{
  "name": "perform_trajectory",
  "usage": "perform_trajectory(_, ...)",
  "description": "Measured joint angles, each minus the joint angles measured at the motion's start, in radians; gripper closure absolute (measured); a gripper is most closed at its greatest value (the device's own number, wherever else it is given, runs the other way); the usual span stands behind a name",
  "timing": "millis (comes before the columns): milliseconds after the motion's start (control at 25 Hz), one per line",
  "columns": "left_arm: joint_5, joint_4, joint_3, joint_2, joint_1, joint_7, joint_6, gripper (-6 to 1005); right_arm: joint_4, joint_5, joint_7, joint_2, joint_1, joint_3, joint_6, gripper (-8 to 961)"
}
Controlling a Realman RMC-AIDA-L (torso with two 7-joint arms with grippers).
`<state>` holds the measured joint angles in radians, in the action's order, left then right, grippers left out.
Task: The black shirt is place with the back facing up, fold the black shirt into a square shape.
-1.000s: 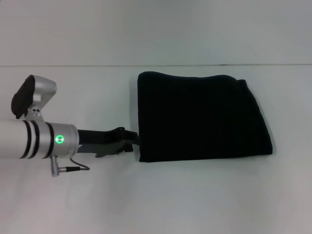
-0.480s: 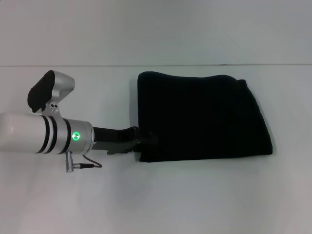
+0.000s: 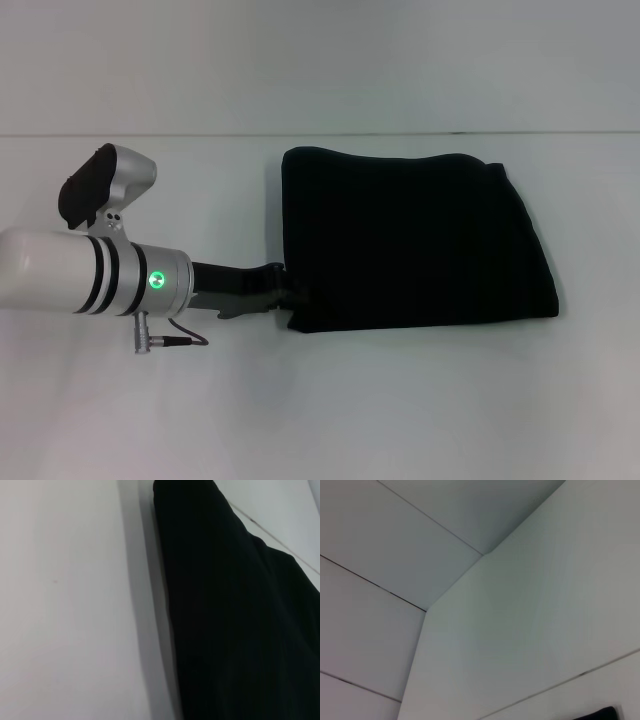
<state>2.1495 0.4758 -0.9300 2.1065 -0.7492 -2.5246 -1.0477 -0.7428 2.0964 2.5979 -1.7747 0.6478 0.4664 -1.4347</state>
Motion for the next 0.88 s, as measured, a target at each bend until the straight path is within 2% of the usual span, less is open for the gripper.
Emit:
perform_trajectory(360, 0.001, 0.003, -0.018, 0.0, -0.005, 0.012, -0.018, 996, 0.0, -0.001, 0.001, 0.0, 0.001, 0.0, -0.002, 235)
perform_trajectory(640, 0.001, 0.019, -0.015, -0.013, 0.008, 0.025, -0.084, 994, 0.0, -0.001, 0.001, 0.0, -0.001, 0.0, -0.004, 236)
perform_trajectory(880, 0.001, 0.069, 0.018, -0.02, 0.066, 0.025, -0.166, 992, 0.0, -0.001, 0.001, 0.0, -0.004, 0.0, -0.006, 236)
